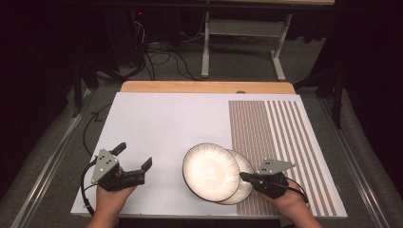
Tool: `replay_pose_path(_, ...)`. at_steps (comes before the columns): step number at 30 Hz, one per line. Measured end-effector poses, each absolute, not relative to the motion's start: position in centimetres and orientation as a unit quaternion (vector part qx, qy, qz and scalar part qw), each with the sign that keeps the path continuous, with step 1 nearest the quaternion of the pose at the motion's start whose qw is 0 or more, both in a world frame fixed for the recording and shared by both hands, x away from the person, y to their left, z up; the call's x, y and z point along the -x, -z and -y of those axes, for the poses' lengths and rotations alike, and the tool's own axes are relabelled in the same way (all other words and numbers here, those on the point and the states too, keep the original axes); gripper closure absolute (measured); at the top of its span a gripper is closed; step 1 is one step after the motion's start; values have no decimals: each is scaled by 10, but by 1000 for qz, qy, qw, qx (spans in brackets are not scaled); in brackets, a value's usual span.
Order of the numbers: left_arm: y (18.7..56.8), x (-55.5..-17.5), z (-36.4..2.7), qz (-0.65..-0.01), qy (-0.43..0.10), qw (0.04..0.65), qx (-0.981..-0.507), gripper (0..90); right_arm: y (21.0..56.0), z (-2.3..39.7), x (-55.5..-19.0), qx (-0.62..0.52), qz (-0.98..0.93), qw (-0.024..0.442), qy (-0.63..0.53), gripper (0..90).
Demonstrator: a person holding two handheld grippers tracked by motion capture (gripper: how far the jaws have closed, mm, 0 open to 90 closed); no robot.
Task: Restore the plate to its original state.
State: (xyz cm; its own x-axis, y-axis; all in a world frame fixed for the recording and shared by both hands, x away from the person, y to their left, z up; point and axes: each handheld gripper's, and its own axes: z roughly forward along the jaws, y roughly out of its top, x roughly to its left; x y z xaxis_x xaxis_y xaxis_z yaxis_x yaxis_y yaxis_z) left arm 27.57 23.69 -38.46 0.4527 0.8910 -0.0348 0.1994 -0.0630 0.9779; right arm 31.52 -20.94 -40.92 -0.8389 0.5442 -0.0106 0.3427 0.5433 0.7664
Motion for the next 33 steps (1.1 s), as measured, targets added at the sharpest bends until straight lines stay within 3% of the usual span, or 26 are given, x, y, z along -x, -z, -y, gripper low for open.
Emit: replay_pose_path(33, 385, -276, -238, -418, -317, 542, -656, 5, 404, 225, -317, -272, -858, 135, -415, 900)
